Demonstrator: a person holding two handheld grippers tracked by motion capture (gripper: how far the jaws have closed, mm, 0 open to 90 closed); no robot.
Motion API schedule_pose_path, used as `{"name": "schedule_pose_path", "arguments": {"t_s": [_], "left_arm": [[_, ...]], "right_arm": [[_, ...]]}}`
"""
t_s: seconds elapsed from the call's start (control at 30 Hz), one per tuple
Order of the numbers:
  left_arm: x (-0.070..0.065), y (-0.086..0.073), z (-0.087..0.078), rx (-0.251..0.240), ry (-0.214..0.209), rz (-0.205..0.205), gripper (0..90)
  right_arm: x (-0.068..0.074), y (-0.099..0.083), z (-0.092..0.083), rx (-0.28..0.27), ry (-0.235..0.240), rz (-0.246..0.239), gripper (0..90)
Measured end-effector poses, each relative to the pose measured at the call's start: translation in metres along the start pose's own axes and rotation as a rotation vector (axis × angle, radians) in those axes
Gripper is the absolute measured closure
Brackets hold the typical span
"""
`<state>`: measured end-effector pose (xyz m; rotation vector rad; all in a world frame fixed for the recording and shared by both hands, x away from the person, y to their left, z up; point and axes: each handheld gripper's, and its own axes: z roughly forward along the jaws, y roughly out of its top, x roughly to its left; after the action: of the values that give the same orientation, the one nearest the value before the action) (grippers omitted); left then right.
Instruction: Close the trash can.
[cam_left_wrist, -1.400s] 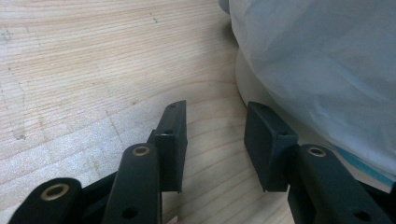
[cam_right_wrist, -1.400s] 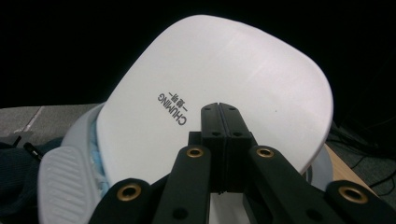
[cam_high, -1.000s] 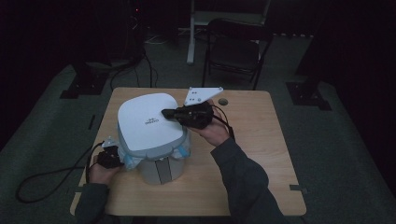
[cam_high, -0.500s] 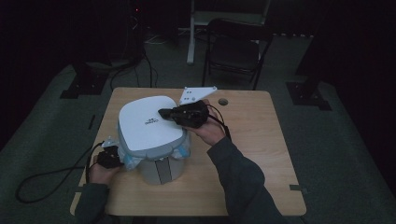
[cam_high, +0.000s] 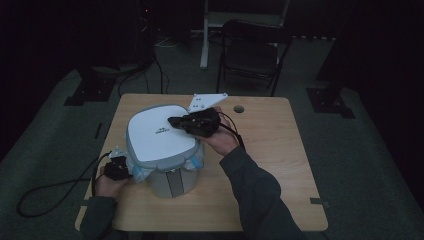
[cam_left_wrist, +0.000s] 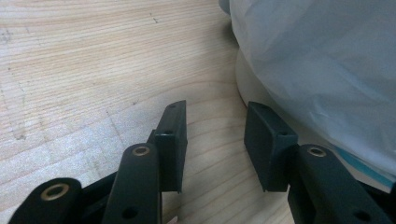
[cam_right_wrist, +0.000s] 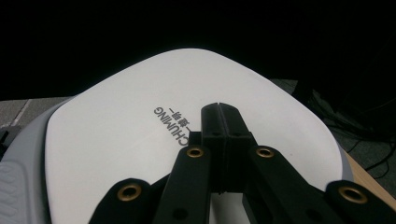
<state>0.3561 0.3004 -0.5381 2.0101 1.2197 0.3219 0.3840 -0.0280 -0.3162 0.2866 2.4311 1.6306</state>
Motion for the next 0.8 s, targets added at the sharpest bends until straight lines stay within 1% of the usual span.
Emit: {"name": "schedule_pose_path", "arguments": {"t_s": [0.53, 0.8], "left_arm": [[0.000, 0.000, 0.000, 0.000, -0.001, -0.001, 60.3], [0.000, 0.000, 0.000, 0.001, 0.000, -0.001, 60.3]], "right_arm": [[-0.005, -0.002, 0.011, 0.034, -0.021, 0.013, 90.0], [-0.007, -0.001, 0.014, 0.036, -0.012, 0.022, 90.0]]}}
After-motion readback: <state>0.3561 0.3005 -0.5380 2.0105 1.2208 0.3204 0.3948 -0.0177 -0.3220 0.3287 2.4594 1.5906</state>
